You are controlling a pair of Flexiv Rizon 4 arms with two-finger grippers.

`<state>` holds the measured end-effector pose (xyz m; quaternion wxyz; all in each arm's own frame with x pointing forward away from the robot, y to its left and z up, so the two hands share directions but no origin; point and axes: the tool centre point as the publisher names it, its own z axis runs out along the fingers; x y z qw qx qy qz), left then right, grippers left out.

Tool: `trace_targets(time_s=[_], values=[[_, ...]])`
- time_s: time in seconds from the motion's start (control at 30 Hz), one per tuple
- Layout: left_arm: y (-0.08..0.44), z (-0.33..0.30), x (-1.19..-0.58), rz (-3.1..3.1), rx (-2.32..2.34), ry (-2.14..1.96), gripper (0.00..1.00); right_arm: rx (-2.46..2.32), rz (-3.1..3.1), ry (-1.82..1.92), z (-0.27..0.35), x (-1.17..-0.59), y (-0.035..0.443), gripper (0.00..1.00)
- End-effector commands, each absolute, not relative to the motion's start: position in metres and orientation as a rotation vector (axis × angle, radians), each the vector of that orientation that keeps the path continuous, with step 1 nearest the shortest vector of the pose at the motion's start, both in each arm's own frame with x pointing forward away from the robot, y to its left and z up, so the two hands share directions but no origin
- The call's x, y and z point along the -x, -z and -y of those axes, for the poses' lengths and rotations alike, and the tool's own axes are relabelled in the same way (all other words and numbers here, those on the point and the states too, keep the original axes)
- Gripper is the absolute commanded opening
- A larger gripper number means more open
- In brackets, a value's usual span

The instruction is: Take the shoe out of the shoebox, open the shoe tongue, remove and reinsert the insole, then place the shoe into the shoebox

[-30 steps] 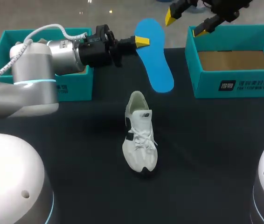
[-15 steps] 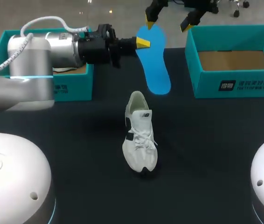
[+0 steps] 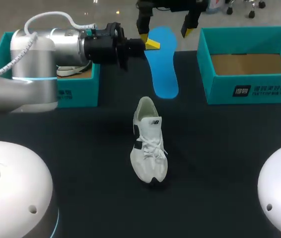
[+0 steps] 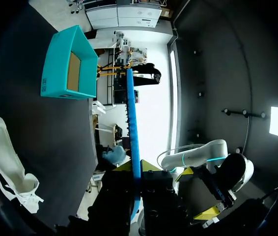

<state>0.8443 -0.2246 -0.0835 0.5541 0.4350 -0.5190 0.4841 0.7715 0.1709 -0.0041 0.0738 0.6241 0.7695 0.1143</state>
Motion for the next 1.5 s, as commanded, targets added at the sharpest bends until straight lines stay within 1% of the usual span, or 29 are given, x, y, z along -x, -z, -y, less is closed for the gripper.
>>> trace_targets(time_s=[0.03,0.3,1.17,1.23,1.27,1.3,1.5], values=[[0.084,0.226,-0.845,1.233,-1.017,-1.128,0.0,-1.862,-2.182,-0.061,-0.182,-0.779,0.003,1.0],[0.082,0.224,-0.844,1.222,-1.01,-1.132,0.0,-2.039,-2.118,-0.085,-0.184,-0.785,0.006,1.0],[0.086,0.221,-0.843,1.23,-1.018,-1.144,0.0,-2.072,-2.104,-0.113,-0.185,-0.787,0.007,1.0],[0.086,0.22,-0.843,1.228,-1.02,-1.146,0.0,-2.085,-2.093,-0.124,-0.176,-0.79,0.008,1.0],[0.086,0.22,-0.842,1.228,-1.019,-1.147,0.0,-2.139,-2.136,-0.236,-0.173,-0.79,0.008,1.0],[0.086,0.22,-0.842,1.227,-1.018,-1.148,0.0,-2.135,-2.123,-0.211,-0.169,-0.791,0.008,1.0],[0.086,0.219,-0.841,1.227,-1.015,-1.168,0.0,-2.227,-2.161,-0.402,-0.153,-0.797,0.01,1.0]])
